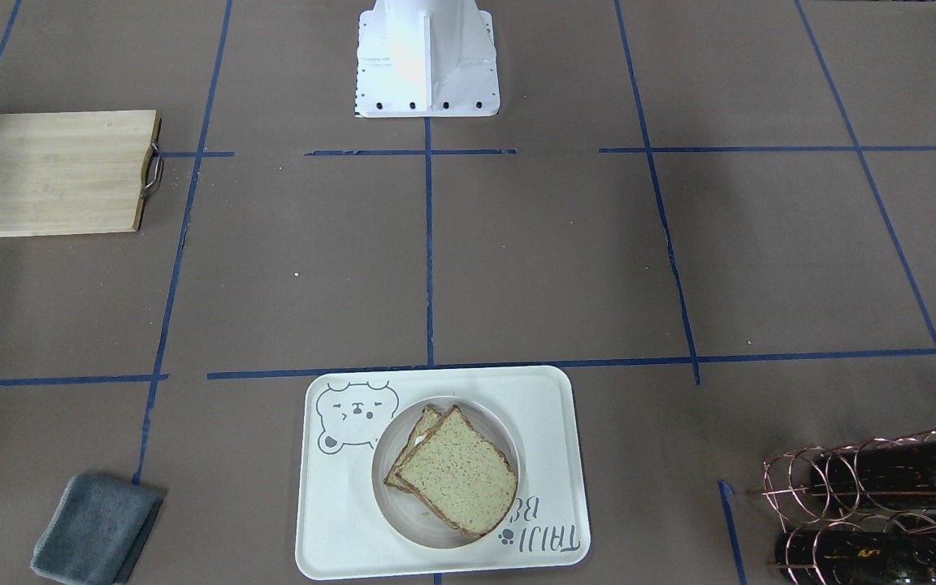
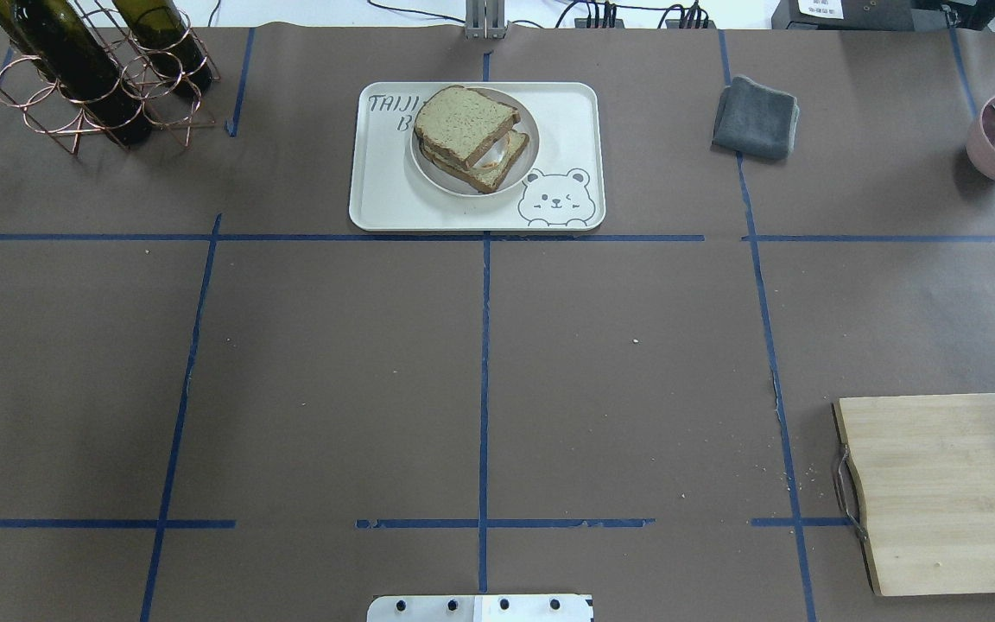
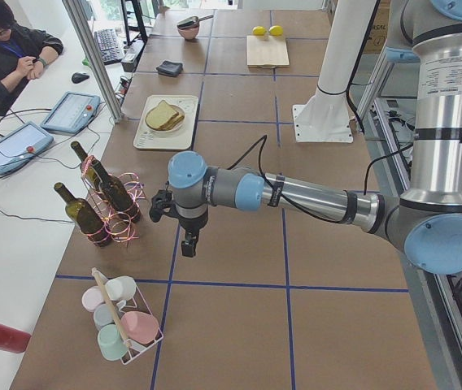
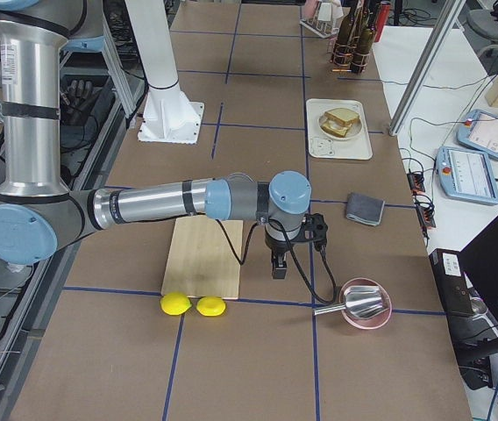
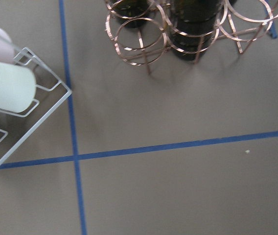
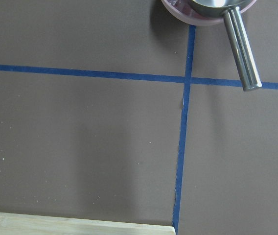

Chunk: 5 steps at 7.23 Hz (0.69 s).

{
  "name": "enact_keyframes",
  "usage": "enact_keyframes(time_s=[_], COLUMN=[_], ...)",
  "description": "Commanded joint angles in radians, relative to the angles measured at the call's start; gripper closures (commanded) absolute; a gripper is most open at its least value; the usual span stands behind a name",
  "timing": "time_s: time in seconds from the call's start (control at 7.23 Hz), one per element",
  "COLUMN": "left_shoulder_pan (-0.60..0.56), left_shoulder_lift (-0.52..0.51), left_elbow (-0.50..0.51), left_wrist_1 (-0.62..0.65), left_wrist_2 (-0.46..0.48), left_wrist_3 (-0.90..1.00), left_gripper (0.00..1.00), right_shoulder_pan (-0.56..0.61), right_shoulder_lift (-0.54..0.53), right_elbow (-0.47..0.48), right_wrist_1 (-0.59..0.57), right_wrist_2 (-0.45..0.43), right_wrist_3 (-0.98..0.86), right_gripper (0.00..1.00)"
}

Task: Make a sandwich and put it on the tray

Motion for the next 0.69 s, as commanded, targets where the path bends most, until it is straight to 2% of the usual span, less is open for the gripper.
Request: enact_keyframes(time_s=[0.0, 0.55], left_shoulder_pan=[-0.009, -0.07], left_shoulder_lift=[0.027, 0.027], left_elbow=[0.024, 0.062], left_wrist_1=[0.005, 0.005], left_wrist_2=[-0.02, -0.022], left_wrist_3=[0.008, 0.01], left_gripper=[0.0, 0.0], right_shoulder_pan=[0.014, 0.045], right_shoulder_lift=[-0.002, -0.002], right_elbow=[-0.003, -0.041], right_wrist_1=[-0.001, -0.001], right_wrist_2=[0.003, 0.011], right_wrist_3=[0.002, 0.002], right_gripper=[0.0, 0.0])
